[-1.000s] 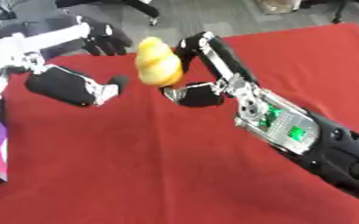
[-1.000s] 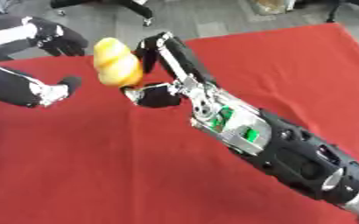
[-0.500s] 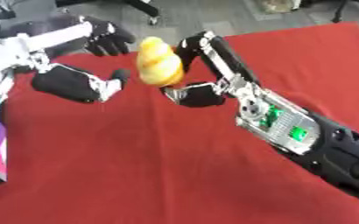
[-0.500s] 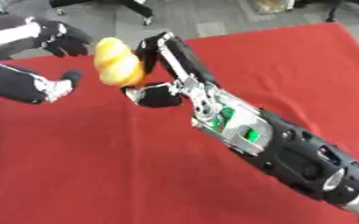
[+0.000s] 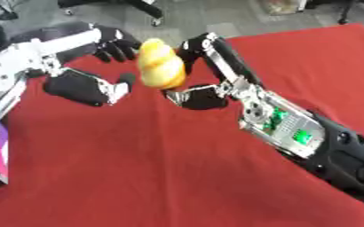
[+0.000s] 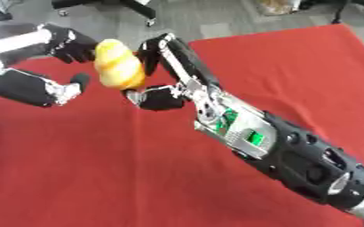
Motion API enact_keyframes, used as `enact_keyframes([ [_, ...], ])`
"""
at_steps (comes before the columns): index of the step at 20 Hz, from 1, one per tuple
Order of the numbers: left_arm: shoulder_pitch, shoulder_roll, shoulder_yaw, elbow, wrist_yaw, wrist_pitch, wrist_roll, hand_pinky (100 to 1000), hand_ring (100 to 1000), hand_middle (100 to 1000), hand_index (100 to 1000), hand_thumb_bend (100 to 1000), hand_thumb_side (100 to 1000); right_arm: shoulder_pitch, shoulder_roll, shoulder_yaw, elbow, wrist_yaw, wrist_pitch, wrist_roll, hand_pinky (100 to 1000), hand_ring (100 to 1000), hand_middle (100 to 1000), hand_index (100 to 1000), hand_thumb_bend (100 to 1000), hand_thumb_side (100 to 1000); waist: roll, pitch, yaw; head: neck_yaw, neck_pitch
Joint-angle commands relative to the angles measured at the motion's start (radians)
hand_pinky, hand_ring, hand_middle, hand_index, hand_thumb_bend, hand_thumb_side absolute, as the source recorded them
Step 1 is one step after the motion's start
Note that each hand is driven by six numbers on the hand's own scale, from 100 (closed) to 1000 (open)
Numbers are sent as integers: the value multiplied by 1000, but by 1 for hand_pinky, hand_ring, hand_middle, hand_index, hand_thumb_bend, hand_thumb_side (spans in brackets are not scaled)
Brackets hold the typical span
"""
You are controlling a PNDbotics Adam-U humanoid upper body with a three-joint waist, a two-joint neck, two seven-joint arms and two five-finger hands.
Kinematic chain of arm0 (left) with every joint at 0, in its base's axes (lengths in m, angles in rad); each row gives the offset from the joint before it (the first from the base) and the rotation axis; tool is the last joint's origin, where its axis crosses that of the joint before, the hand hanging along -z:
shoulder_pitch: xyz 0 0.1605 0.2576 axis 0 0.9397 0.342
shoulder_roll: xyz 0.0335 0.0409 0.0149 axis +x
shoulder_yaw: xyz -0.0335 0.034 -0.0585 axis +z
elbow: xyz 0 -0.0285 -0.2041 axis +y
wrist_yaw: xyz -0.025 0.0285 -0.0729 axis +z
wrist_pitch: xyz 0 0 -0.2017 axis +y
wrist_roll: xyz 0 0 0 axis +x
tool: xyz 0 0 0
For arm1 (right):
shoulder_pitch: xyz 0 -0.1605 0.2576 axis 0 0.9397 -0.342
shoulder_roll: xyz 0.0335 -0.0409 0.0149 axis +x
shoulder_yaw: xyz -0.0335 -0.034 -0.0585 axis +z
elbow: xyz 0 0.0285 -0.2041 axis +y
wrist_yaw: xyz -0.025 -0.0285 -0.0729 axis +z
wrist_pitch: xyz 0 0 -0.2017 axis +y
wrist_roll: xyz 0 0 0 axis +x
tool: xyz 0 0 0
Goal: Pick up the objects with one hand, pass them to the other hand, and then place them into the box on the other side of the table.
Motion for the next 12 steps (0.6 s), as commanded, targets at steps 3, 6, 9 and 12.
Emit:
enact_keyframes([
  [3, -20, 3, 16, 5, -13, 17, 20, 860, 818, 757, 911, 100, 211, -19, -10, -5, -15, 7, -8, 4, 755, 507, 328, 451, 357, 100, 0, 1, -2, 4, -10],
  [6, -20, -2, 19, 12, -11, 30, 27, 856, 816, 755, 908, 100, 215, -21, -9, -3, -15, 11, -14, 10, 756, 507, 329, 451, 357, 100, 0, 1, -2, 4, -11],
  [9, -21, -7, 19, 11, 2, 30, 24, 853, 813, 752, 906, 100, 221, -21, -7, -2, -15, 15, -15, 17, 755, 507, 328, 450, 358, 100, -1, 2, -1, 6, -12],
  [12, -22, -10, 19, -1, 19, 30, 13, 853, 812, 751, 903, 100, 228, -22, -6, -2, -15, 16, -13, 19, 754, 506, 328, 450, 358, 100, -2, 4, -1, 6, -10],
])
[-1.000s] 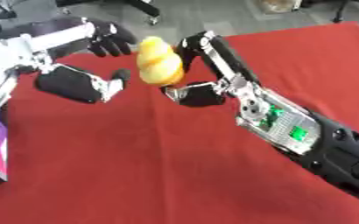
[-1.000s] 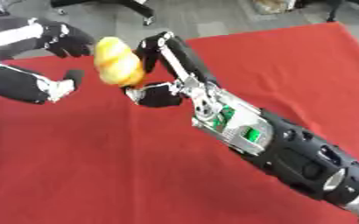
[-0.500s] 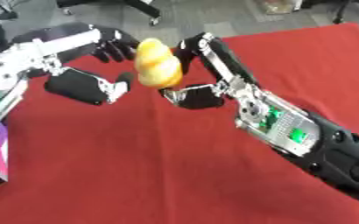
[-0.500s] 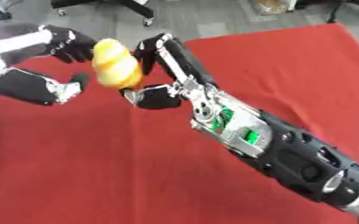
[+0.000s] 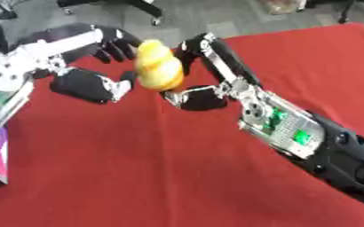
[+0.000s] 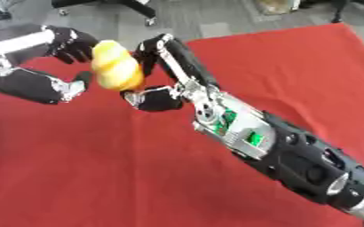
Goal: Pick up the objects with one hand, pass them to the other hand, and then place them into the box on the other side of the table.
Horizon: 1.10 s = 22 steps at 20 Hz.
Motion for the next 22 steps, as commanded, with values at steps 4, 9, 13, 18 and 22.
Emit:
enact_keyframes([
  [4, -25, 6, 10, -34, 27, 2, -31, 861, 816, 754, 904, 100, 288, -19, -7, -8, -15, 5, -2, 6, 754, 504, 328, 449, 358, 100, -1, 2, -1, 3, -10],
  [9, -29, 6, 3, -50, 34, 0, -70, 869, 819, 757, 902, 100, 336, -19, -9, -8, -15, 6, -1, 7, 753, 502, 328, 448, 359, 100, -1, 3, -3, 5, -9],
  [13, -31, 9, -3, -60, 36, -6, -107, 878, 824, 763, 903, 100, 388, -18, -10, -8, -15, 6, 1, 6, 751, 499, 328, 447, 359, 100, -1, 3, -4, 6, -8],
  [18, -34, 5, -2, -64, 30, -10, -135, 875, 823, 761, 900, 100, 395, -19, -9, -7, -15, 6, -2, 6, 749, 498, 328, 446, 359, 100, -2, 3, -5, 8, -10],
  [22, -36, -5, -3, -53, 10, -8, -128, 882, 825, 763, 898, 100, 425, -22, -8, -7, -15, 6, -9, 6, 747, 497, 327, 445, 359, 100, -2, 3, -8, 11, -9],
])
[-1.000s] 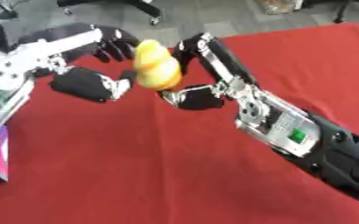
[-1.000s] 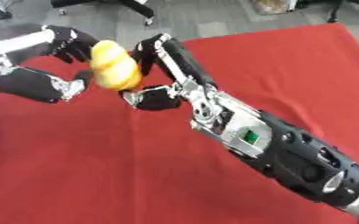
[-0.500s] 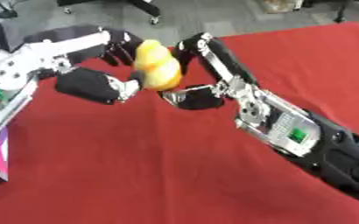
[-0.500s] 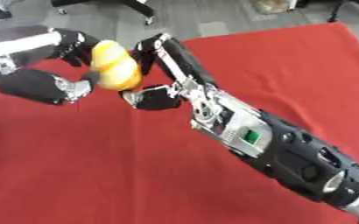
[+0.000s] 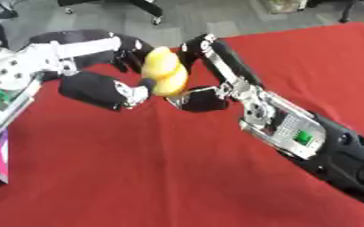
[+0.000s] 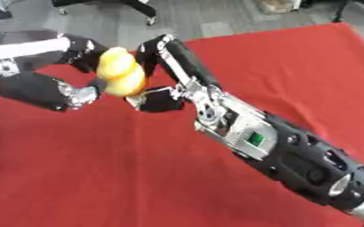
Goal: Pick up the objects with one hand, pass them to the other hand, and then place them into the box on the other side of the table.
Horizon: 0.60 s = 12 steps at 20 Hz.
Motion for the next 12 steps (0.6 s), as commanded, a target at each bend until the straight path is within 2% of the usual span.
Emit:
enact_keyframes([
  [1, -25, -4, 4, -1, -21, -1, 1, 885, 826, 764, 899, 100, 423, -20, -8, -7, -15, 5, -8, -1, 747, 497, 327, 445, 359, 100, -2, 3, -2, 6, -9],
  [3, -25, -8, 2, 4, -39, -4, 3, 888, 826, 764, 897, 100, 451, -21, -7, -7, -15, 5, -11, -1, 746, 497, 327, 445, 358, 100, -1, 3, -3, 7, -8],
  [6, -25, -11, 3, 10, -77, -12, 9, 901, 831, 768, 897, 100, 348, -23, -6, -7, -15, 5, -15, -2, 746, 496, 327, 444, 357, 100, 1, 4, -5, 9, -6],
  [12, -21, -22, 7, 28, -153, -29, 22, 908, 831, 768, 895, 100, 342, -25, -3, -7, -15, 4, -21, -2, 745, 496, 326, 443, 356, 100, 1, 6, -8, 13, -7],
])
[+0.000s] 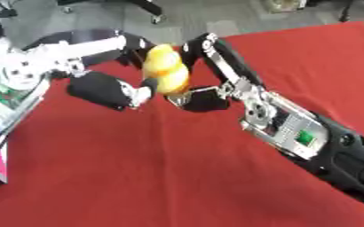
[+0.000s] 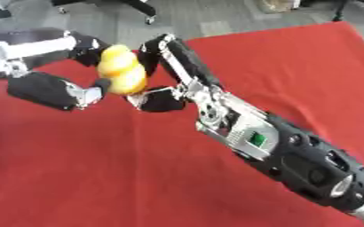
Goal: Pick up the objects with one hand, pass them to the other hand, and then place them into the box on the other side of the table.
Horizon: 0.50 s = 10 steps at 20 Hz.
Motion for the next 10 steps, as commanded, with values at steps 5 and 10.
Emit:
enact_keyframes([
  [5, -13, -6, 6, 13, -47, -20, 6, 909, 829, 766, 882, 100, 328, -20, -8, -7, -15, 8, -11, 3, 744, 496, 327, 442, 355, 100, 0, 2, -2, 6, -11],
  [10, -14, -10, 6, 11, -46, -28, 1, 911, 829, 765, 868, 100, 412, -21, -6, -6, -15, 11, -10, 8, 743, 496, 327, 442, 355, 100, -1, 2, -2, 8, -13],
])
